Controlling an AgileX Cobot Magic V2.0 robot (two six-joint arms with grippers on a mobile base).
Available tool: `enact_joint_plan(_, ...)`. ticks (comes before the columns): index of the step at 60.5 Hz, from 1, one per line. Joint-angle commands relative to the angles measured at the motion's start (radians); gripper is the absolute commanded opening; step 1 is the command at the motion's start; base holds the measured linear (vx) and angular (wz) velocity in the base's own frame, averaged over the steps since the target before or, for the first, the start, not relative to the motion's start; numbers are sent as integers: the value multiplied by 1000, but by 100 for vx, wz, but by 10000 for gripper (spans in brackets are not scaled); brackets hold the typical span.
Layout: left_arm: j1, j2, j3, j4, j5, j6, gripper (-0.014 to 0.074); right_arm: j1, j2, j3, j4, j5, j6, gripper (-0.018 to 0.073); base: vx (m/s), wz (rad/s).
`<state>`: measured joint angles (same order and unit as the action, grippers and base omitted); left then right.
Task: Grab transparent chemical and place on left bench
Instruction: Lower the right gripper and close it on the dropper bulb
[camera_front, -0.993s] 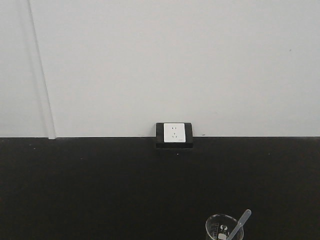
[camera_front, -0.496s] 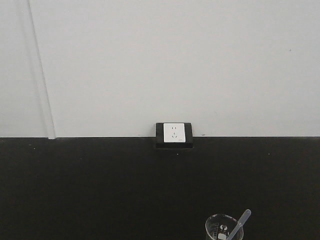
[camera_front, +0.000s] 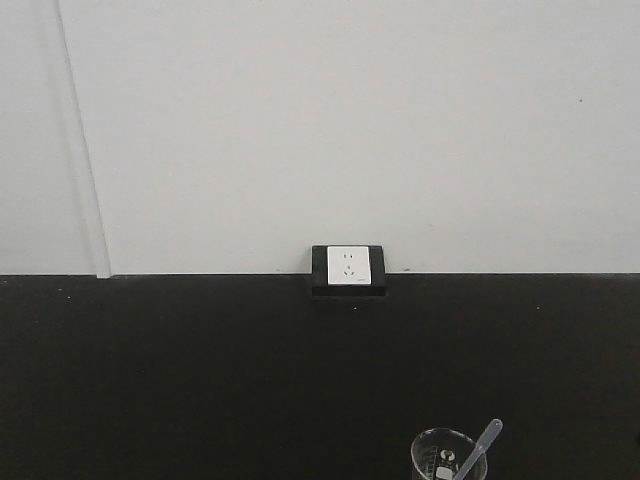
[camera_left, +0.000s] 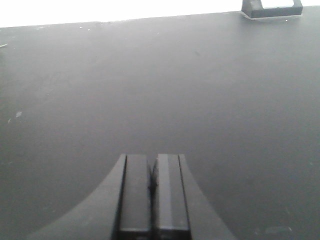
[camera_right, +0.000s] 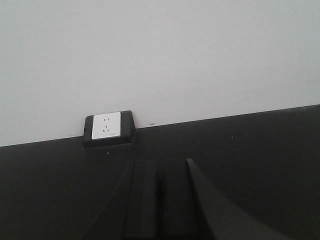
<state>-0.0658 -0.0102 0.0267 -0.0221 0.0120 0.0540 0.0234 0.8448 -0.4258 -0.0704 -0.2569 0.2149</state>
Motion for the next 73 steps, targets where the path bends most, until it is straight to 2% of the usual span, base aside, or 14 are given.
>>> enact_joint_plan(1,-2,-19,16,-1,-78,-8,-3,-5,36,-36,-49,-153,42,249,0,0)
enact_joint_plan(11,-2,-19,16,-1,-78,-8,-3,-5,127,-36,-143,-289,187,467,0,0)
enact_joint_plan(15,-2,-19,16,-1,-78,-8,-3,-5,176,-38,-184,-339,281,526,0,0)
enact_joint_plan(20,-2,-19,16,-1,-78,-8,-3,-5,244,-60,-239,-343,418,552,0,0)
enact_joint_plan(25,-2,-19,16,-1,-78,-8,-3,-5,340,-104,-336,-342,536,549,0,0)
enact_joint_plan(30,-2,-19,16,-1,-78,-8,-3,-5,426,-147,-432,-366,611,542,0,0)
enact_joint_plan(43,-2,-19,16,-1,-78,-8,-3,-5,654,-233,-568,-472,805,512,0,0)
enact_joint_plan(49,-2,-19,16,-1,-78,-8,-3,-5,724,-234,-618,-515,854,489,0,0)
enact_joint_plan(56,-2,-19,16,-1,-78,-8,-3,-5,767,-234,-641,-518,865,461,0,0)
enact_joint_plan(67,-2,-19,16,-1,-78,-8,-3,-5,780,-234,-656,-522,898,417,0,0)
enact_joint_plan(73,-2,-19,16,-1,-78,-8,-3,-5,780,-234,-711,-515,952,394,0,0)
